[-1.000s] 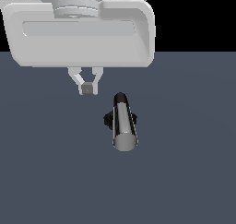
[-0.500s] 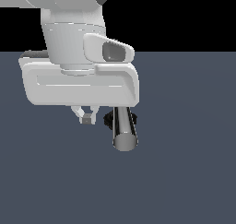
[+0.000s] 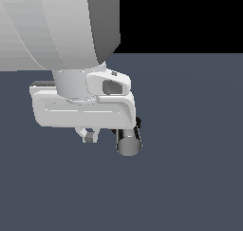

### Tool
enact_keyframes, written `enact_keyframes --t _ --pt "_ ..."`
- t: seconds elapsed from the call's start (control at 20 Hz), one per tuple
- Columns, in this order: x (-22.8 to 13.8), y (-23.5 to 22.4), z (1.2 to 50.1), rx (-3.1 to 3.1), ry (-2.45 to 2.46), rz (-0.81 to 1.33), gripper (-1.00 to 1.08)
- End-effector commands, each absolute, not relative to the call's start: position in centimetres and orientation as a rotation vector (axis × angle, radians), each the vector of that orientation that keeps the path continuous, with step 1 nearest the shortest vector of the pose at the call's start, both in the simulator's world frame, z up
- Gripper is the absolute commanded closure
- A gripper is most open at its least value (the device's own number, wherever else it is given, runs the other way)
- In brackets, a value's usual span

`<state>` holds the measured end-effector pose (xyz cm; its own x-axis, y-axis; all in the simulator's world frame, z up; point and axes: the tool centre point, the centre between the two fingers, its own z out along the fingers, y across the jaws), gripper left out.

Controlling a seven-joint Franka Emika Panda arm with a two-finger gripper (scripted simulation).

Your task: Turn on the faucet by rotating a designated handle.

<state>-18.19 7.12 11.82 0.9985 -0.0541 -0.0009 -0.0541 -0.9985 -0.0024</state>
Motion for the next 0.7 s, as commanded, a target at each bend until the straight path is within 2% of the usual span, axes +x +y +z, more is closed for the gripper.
enact_keyframes --t 0.0,0.65 --pt "-17.97 7.26 11.07 -3.138 0.087 0.000 1.08" --pt "-17.69 6.92 10.20 -3.139 0.090 0.000 1.08"
